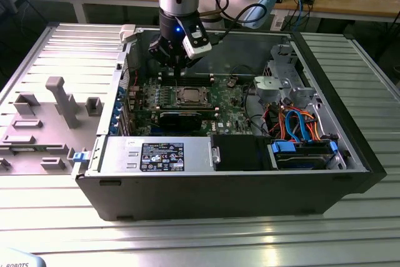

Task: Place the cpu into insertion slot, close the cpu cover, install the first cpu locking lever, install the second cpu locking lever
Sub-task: 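Install the first cpu locking lever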

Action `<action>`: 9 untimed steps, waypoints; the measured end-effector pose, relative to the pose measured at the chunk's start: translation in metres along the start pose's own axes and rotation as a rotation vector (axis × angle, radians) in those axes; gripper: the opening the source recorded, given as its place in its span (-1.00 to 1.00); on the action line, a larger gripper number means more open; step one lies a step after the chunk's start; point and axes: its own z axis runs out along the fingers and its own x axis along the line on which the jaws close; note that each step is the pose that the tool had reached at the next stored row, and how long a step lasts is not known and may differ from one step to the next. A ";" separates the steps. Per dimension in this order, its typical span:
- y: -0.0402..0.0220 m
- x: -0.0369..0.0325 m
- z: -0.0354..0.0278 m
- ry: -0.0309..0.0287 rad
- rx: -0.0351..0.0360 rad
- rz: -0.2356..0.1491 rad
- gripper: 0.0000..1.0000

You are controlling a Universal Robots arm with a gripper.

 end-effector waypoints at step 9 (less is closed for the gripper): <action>-0.0002 0.0000 0.0005 -0.0004 0.0012 -0.090 -0.79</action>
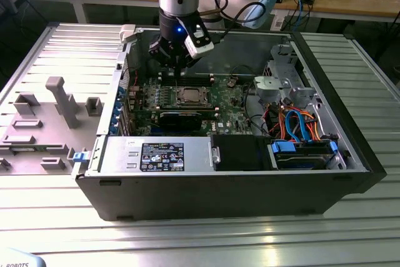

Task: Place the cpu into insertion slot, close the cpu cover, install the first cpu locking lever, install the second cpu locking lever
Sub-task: 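Install the first cpu locking lever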

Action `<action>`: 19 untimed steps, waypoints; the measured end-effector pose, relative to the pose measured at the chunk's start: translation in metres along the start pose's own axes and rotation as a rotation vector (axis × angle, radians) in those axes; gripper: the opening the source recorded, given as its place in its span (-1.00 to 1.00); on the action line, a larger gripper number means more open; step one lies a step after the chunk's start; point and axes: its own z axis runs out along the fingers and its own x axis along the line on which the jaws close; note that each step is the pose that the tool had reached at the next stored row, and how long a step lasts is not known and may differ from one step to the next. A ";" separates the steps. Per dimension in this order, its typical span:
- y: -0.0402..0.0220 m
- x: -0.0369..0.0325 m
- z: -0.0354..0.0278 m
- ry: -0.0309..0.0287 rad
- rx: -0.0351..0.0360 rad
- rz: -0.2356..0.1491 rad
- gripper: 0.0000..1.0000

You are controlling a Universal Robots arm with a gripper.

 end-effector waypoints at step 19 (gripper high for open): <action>0.0007 0.0083 0.0003 -0.0002 0.0002 -0.020 -0.79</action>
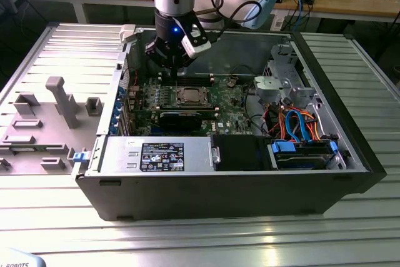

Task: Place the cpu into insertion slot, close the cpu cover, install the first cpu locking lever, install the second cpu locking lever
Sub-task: 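Install the first cpu locking lever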

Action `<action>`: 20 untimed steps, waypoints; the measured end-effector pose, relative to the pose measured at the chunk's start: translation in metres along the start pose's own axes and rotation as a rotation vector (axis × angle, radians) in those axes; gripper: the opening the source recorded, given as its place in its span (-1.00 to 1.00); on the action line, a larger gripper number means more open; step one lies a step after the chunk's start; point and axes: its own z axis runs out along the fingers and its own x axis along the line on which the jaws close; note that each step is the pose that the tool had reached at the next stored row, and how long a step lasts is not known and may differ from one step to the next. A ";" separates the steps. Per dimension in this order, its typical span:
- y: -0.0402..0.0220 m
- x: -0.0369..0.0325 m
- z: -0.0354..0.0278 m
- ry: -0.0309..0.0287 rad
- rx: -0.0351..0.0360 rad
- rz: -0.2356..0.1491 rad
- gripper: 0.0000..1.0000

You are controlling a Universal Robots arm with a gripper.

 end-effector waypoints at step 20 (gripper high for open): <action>0.0035 0.0102 0.0017 -0.0442 0.0043 0.000 -0.79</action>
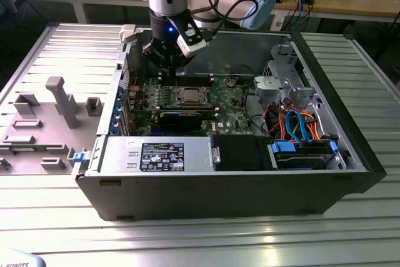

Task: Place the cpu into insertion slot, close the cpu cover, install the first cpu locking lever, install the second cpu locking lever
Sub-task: 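Install the first cpu locking lever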

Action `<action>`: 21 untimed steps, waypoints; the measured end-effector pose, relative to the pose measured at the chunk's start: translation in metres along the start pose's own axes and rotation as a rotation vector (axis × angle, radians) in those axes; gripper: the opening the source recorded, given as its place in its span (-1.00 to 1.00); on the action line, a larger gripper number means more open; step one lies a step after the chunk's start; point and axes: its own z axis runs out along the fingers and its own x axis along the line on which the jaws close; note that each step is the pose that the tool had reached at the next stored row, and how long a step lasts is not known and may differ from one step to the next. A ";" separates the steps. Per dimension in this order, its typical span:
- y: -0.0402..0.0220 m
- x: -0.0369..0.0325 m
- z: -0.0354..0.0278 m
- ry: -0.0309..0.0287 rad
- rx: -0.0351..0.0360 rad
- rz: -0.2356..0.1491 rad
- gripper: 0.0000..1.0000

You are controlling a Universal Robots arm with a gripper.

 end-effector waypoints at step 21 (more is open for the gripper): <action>0.0000 0.0001 0.0001 -0.0008 0.0008 0.026 -0.79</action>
